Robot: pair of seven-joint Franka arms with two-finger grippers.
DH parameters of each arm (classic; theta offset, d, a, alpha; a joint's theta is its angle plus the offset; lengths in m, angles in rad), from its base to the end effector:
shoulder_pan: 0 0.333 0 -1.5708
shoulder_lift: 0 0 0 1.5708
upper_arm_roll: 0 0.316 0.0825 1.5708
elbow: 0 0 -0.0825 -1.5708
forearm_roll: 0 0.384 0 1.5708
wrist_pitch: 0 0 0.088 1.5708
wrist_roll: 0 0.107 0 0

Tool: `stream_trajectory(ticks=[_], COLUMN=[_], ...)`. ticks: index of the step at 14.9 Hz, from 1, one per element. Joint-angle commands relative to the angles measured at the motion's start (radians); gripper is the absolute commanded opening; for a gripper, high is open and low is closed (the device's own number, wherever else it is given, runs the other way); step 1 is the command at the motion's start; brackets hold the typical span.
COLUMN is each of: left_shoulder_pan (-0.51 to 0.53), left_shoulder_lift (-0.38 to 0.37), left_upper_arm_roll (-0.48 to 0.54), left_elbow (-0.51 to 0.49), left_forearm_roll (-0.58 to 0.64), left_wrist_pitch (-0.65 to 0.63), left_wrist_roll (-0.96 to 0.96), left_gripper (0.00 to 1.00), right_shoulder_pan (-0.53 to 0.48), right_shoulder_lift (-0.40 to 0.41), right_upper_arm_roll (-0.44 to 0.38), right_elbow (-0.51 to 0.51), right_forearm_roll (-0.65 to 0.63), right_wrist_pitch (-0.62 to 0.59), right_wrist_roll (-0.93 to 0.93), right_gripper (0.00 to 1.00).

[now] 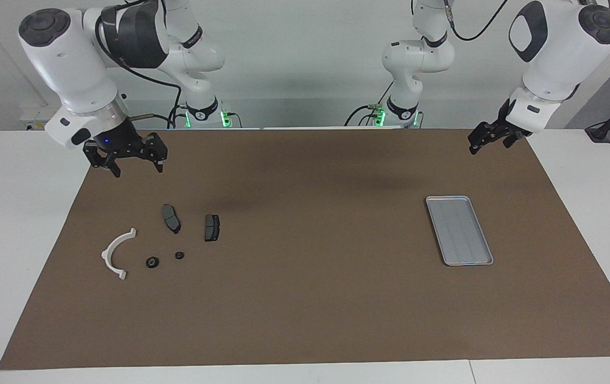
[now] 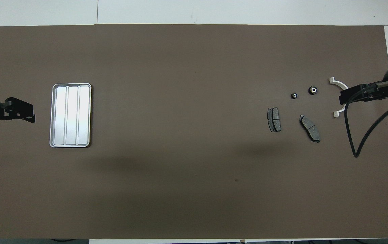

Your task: Place bearing gear from tray to pile

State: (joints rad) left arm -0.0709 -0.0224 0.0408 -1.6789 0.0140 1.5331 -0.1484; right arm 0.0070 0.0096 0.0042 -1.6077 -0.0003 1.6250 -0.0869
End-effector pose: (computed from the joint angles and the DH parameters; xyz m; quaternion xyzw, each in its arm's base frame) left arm 0.5390 -0.0145 0.5831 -0.9963 -0.0588 0.0608 0.0120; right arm 0.5617 0.0063 0.6064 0.9988 0.0490 0.0038 0.0003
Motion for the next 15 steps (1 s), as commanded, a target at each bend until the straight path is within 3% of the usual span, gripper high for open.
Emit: stream_trajectory(ticks=[1, 5, 15], left_shoulder_pan=[-0.001, -0.001, -0.001], left_shoulder_lift=[-0.007, -0.007, -0.007], left_upper_arm_roll=[0.004, 0.004, 0.004], left_elbow=[0.004, 0.004, 0.004], left_forearm_roll=[-0.009, -0.009, -0.009], left_wrist_pitch=[-0.016, -0.016, -0.016], left_wrist_roll=[0.006, 0.006, 0.006], left_gripper=[1.00, 1.00, 1.00], right_shoulder_pan=[-0.001, -0.008, -0.007], right_shoulder_lift=[-0.034, -0.083, -0.102], right_upper_arm_roll=[0.013, 0.002, -0.023], right_elbow=[-0.012, -0.028, -0.067], right_forearm_roll=[-0.014, -0.014, -0.017], right_wrist_pitch=[-0.013, -0.010, -0.027], right_wrist_roll=[0.019, 0.001, 0.016], right_gripper=[1.00, 1.00, 1.00])
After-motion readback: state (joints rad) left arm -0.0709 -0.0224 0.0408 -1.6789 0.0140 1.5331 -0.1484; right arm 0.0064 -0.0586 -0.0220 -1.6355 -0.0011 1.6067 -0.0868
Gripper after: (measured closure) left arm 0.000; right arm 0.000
